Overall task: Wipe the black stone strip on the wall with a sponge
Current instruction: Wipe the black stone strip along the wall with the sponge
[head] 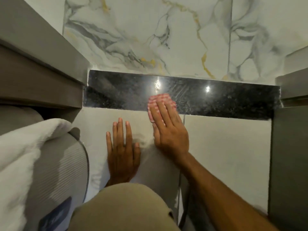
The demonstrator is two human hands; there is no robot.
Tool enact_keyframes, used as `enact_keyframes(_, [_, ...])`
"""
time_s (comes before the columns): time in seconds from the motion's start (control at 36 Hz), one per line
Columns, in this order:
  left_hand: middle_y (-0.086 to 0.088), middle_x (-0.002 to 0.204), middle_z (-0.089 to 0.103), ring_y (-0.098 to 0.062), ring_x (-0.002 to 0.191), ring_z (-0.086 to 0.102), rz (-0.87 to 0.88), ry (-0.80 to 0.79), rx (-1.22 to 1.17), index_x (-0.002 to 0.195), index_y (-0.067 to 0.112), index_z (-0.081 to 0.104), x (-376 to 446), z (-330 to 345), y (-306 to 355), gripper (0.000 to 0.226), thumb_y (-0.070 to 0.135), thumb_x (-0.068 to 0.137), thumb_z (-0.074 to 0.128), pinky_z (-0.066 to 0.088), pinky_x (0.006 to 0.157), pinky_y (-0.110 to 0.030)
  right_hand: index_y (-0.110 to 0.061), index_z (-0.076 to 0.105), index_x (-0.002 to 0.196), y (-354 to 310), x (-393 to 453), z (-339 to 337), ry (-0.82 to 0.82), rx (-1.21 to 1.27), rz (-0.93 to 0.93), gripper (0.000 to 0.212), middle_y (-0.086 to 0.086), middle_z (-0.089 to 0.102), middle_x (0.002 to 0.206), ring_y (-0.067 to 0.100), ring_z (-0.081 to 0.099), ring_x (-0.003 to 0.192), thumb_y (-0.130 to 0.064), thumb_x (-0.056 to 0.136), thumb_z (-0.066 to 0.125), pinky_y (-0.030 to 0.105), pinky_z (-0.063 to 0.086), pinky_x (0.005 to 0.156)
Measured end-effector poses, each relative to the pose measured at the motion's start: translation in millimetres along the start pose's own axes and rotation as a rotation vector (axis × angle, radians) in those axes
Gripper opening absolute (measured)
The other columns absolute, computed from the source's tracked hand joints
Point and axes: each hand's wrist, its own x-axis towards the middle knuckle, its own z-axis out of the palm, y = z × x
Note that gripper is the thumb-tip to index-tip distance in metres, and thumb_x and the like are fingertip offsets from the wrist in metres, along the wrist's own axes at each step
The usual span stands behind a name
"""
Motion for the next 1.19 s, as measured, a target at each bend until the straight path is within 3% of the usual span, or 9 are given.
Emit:
enact_keyframes(0.14, [-0.029, 0.176, 0.027, -0.047, 0.162, 0.031, 0.067, -0.067, -0.071, 0.167, 0.0, 0.036, 9, 6, 18, 0.068, 0.035, 0.108, 0.036, 0.027, 0.131, -0.068, -0.015, 0.02, 0.178, 24, 12, -14, 0.074, -0.082, 0.424, 0.064, 0.01, 0.016, 0.188, 0.028, 0.013, 0.176, -0.031, 0.118, 0.035, 0.048, 0.019, 0.144])
enact_keyframes(0.22, [-0.028, 0.175, 0.029, -0.046, 0.162, 0.032, 0.09, -0.058, -0.07, 0.168, 0.001, 0.035, 14, 14, 31, 0.068, 0.037, 0.11, 0.035, 0.025, 0.132, -0.067, -0.012, 0.001, 0.179, 22, 57, -6, 0.08, -0.094, 0.516, 0.067, 0.012, -0.002, 0.189, 0.032, 0.0, 0.177, -0.037, 0.117, 0.01, 0.049, 0.011, 0.145])
enact_keyframes(0.47, [-0.029, 0.174, 0.03, -0.046, 0.161, 0.034, 0.113, -0.036, -0.025, 0.167, 0.0, 0.036, 16, 16, 40, 0.066, 0.034, 0.111, 0.037, 0.033, 0.13, -0.067, -0.011, 0.029, 0.175, 33, 6, -10, -0.026, -0.022, -0.077, 0.066, 0.012, 0.022, 0.186, 0.032, 0.017, 0.175, -0.02, 0.114, 0.05, 0.055, 0.023, 0.142])
enact_keyframes(0.58, [-0.028, 0.175, 0.029, -0.046, 0.163, 0.03, 0.202, -0.07, -0.073, 0.168, 0.004, 0.036, 20, 15, 47, 0.069, 0.038, 0.109, 0.037, 0.028, 0.131, -0.067, -0.017, 0.022, 0.178, 64, -33, -30, -0.032, -0.097, 0.308, 0.065, 0.01, 0.015, 0.188, 0.029, 0.013, 0.176, -0.03, 0.117, 0.04, 0.051, 0.023, 0.142])
enact_keyframes(0.69, [-0.024, 0.179, 0.024, -0.041, 0.167, 0.022, 0.278, -0.081, -0.072, 0.171, 0.01, 0.031, 26, 20, 59, 0.07, 0.045, 0.111, 0.037, 0.01, 0.137, -0.059, -0.011, 0.015, 0.178, 77, 27, -28, 0.139, -0.124, 0.647, 0.065, 0.014, 0.013, 0.187, 0.033, 0.01, 0.176, -0.035, 0.119, 0.026, 0.051, 0.017, 0.144])
enact_keyframes(0.75, [-0.023, 0.18, 0.022, -0.039, 0.168, 0.018, 0.294, -0.072, -0.059, 0.172, 0.011, 0.028, 28, 23, 62, 0.071, 0.047, 0.112, 0.036, 0.003, 0.138, -0.054, -0.009, 0.017, 0.177, 78, 59, -21, 0.172, -0.122, 0.633, 0.065, 0.017, 0.015, 0.186, 0.036, 0.014, 0.175, -0.035, 0.118, 0.023, 0.053, 0.018, 0.144])
enact_keyframes(0.89, [-0.023, 0.18, 0.021, -0.04, 0.168, 0.019, 0.297, -0.076, -0.037, 0.172, 0.012, 0.028, 29, 22, 64, 0.068, 0.05, 0.116, 0.023, 0.007, 0.138, -0.056, -0.015, 0.022, 0.177, 71, 53, -14, 0.1, -0.079, 0.251, 0.064, 0.013, 0.02, 0.186, 0.031, 0.018, 0.175, -0.035, 0.118, 0.036, 0.049, 0.018, 0.145])
enact_keyframes(1.08, [-0.026, 0.177, 0.027, -0.044, 0.166, 0.024, 0.289, -0.079, -0.072, 0.169, 0.007, 0.036, 31, 15, 66, 0.067, 0.045, 0.115, 0.023, 0.02, 0.134, -0.064, -0.014, 0.027, 0.177, 107, -11, -39, 0.164, -0.114, 0.682, 0.062, 0.014, 0.024, 0.185, 0.033, 0.022, 0.174, -0.036, 0.119, 0.035, 0.046, 0.021, 0.144])
enact_keyframes(1.19, [-0.026, 0.178, 0.025, -0.043, 0.166, 0.023, 0.291, -0.051, -0.084, 0.17, 0.008, 0.034, 33, 21, 74, 0.068, 0.044, 0.113, 0.034, 0.018, 0.135, -0.063, -0.011, 0.014, 0.178, 147, 31, -49, 0.145, -0.179, 0.8, 0.066, 0.015, 0.013, 0.187, 0.034, 0.011, 0.176, -0.04, 0.12, 0.022, 0.045, 0.007, 0.146])
